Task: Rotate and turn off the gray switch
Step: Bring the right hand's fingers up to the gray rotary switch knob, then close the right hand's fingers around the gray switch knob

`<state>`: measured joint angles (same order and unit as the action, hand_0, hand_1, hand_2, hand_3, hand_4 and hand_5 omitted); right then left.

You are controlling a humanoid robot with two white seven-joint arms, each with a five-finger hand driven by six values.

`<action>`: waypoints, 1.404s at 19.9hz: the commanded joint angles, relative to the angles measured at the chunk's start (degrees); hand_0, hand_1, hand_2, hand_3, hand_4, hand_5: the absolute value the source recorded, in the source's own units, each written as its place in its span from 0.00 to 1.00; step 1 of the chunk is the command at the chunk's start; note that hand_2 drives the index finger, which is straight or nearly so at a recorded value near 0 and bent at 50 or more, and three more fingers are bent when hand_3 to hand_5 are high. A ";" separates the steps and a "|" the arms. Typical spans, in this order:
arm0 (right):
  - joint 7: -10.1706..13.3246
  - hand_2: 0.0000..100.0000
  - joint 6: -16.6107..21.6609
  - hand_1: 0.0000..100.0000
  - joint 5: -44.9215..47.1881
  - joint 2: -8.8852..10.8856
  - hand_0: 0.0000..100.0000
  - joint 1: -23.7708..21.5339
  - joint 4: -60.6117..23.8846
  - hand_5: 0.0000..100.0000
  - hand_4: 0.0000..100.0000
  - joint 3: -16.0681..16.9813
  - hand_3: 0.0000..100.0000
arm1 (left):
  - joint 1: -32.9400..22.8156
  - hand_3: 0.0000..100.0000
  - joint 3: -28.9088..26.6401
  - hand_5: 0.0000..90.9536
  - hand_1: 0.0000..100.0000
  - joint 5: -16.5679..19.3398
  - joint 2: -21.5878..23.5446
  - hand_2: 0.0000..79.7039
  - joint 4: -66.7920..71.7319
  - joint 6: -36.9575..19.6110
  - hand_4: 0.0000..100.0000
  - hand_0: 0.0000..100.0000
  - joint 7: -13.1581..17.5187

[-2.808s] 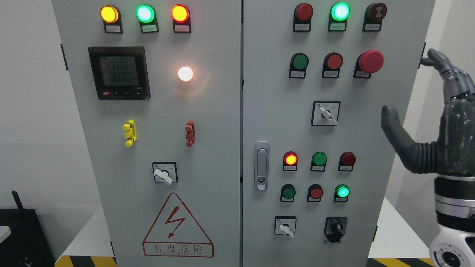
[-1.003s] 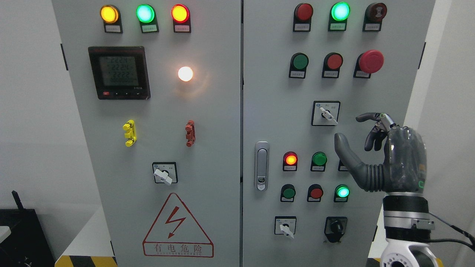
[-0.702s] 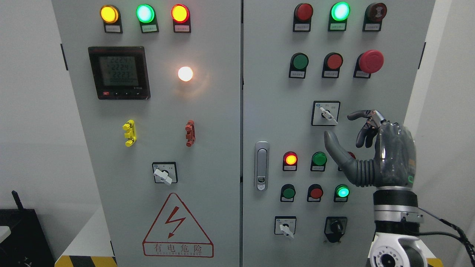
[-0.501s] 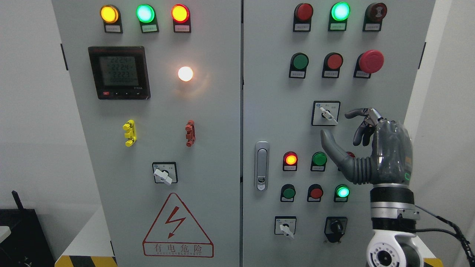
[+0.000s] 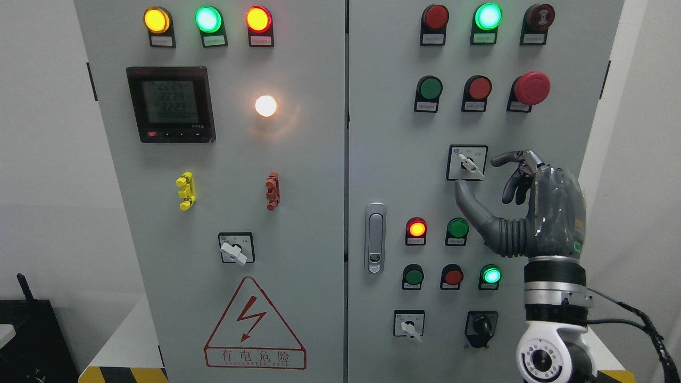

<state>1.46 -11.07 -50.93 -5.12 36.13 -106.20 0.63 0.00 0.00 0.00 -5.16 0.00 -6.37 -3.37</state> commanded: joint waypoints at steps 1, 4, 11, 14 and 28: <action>0.03 0.49 -0.88 0.45 -0.13 -0.24 0.04 0.96 1.69 1.00 0.97 0.69 0.91 | 0.53 0.00 -0.44 0.00 0.39 -1.14 0.06 0.00 -1.41 -0.05 0.00 0.12 0.03; 0.03 0.50 -1.59 0.44 -0.14 -0.16 0.04 1.40 1.69 1.00 0.97 0.69 0.91 | 0.53 0.00 -0.44 0.00 0.39 -1.14 -0.03 0.00 -1.41 -0.05 0.00 0.12 0.03; -0.06 0.51 -1.59 0.42 -0.31 -0.16 0.05 1.93 1.78 1.00 0.97 0.43 0.91 | 0.53 0.00 -0.44 0.00 0.39 -1.14 0.06 0.00 -1.41 -0.05 0.00 0.12 0.03; -0.06 0.52 -1.59 0.42 -0.40 -0.16 0.05 1.93 1.78 1.00 0.97 0.34 0.91 | 0.53 0.00 -0.44 0.00 0.39 -1.14 -0.03 0.00 -1.41 -0.05 0.00 0.12 0.03; -0.15 0.54 -1.94 0.43 -0.49 -0.16 0.07 2.02 1.87 1.00 0.97 -0.45 0.91 | 0.53 0.00 -0.44 0.00 0.39 -1.14 -0.03 0.00 -1.41 -0.05 0.00 0.12 -0.06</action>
<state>1.39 -12.70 -51.40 -5.26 38.06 -104.54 0.06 0.00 0.00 0.00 -5.14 0.00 -6.37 -3.36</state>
